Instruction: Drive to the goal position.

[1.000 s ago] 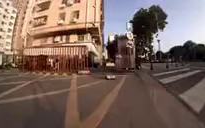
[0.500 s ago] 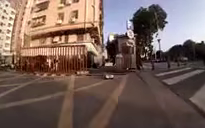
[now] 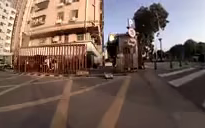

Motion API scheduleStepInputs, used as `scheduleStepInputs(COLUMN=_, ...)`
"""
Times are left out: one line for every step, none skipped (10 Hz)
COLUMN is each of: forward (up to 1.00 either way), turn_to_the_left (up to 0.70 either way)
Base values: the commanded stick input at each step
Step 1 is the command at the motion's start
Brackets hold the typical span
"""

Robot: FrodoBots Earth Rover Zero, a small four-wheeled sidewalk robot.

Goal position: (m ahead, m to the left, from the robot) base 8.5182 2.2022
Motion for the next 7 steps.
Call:
scheduleStepInputs(forward=0.45, turn_to_the_left=0.0)
scheduleStepInputs(forward=0.45, turn_to_the_left=0.0)
scheduleStepInputs(forward=0.45, turn_to_the_left=0.0)
scheduleStepInputs(forward=0.45, turn_to_the_left=0.0)
scheduleStepInputs(forward=0.45, turn_to_the_left=0.0)
scheduleStepInputs(forward=0.45, turn_to_the_left=0.0)
scheduleStepInputs(forward=0.45, turn_to_the_left=0.0)
